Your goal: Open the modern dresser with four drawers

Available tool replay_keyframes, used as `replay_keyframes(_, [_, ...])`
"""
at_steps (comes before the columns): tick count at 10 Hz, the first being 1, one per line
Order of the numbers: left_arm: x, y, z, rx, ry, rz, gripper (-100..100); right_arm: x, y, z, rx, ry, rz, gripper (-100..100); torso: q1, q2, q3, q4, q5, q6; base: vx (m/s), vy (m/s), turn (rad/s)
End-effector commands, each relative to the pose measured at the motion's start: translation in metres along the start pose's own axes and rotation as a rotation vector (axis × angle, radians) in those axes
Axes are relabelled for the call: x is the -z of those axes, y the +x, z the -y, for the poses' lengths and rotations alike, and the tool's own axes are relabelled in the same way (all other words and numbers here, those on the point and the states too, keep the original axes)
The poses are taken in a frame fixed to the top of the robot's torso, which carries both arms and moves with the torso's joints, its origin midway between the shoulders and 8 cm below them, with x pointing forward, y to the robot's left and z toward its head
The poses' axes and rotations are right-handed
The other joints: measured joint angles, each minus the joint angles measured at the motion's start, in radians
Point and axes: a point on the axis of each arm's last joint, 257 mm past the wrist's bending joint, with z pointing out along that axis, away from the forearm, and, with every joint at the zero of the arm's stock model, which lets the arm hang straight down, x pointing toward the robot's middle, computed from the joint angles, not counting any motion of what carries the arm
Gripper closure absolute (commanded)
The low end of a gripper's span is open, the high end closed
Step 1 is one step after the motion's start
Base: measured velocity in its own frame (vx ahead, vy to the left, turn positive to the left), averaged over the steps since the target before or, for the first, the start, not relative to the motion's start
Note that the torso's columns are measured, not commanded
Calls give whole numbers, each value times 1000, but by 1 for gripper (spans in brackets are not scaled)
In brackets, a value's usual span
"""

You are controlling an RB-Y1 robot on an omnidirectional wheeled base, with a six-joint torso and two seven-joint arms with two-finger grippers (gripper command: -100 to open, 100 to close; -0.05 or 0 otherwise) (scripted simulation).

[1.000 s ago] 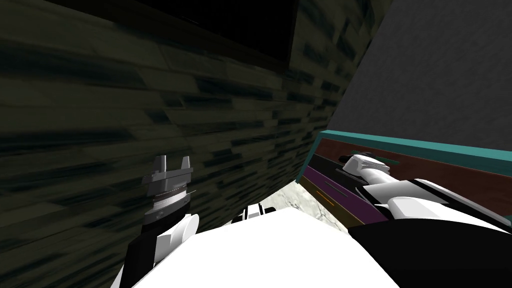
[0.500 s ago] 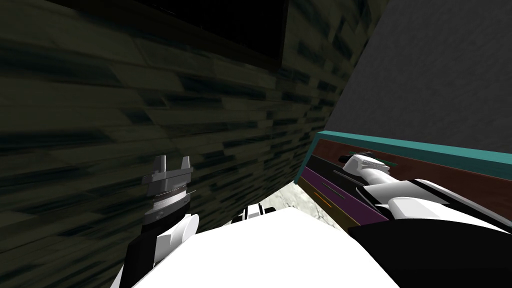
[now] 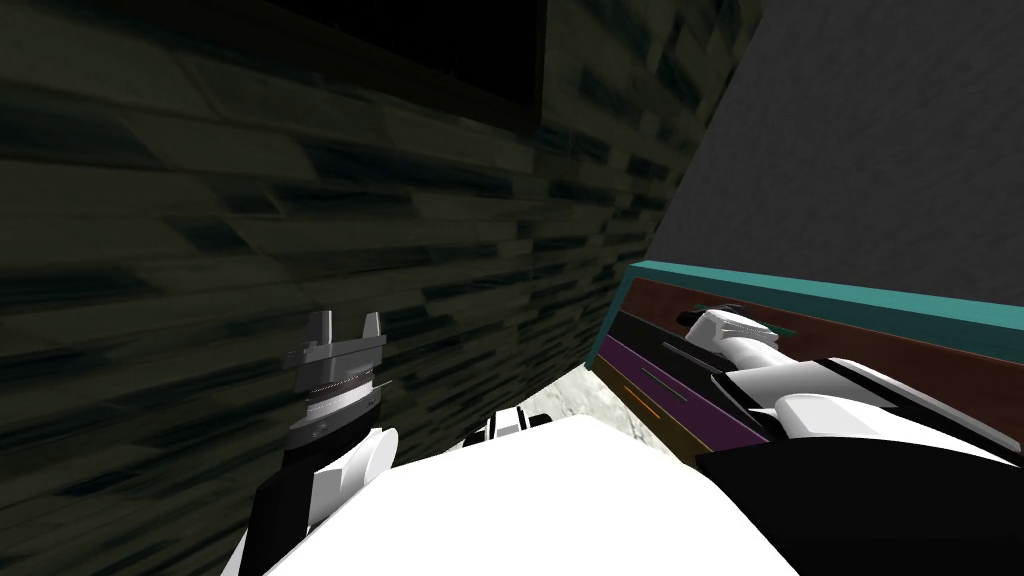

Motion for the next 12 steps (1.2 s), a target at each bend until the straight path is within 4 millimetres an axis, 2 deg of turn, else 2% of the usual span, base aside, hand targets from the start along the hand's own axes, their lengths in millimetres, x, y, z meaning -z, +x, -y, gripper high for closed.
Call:
replay_keyframes(1, [0,0,0,0,0,0,0,0,0,0,-1,-1,-2,100,3,3,3,2,-1,1,-48,148,-1])
replay_keyframes(6, [0,0,0,0,0,0,0,0,3,-3,8,-6,-8,100,-8,1,0,3,2,1,-35,171,2])
replay_keyframes(8, [0,0,0,0,0,0,0,0,1,-2,2,-5,-6,100,-2,1,1,1,-1,0,-40,164,-5])
replay_keyframes(9, [0,0,0,0,0,0,0,-3,5,13,12,3,-22,-100,-1,1,1,1,-1,0,-46,98,106])
replay_keyframes(10, [0,0,0,0,0,0,0,-3,5,13,12,3,-22,-100,-7,1,1,1,-1,-1,-21,2,63])
replay_keyframes(12, [0,0,0,0,0,0,0,-6,8,28,11,11,-36,-100,-11,-3,-2,0,-2,0,-14,-26,68])
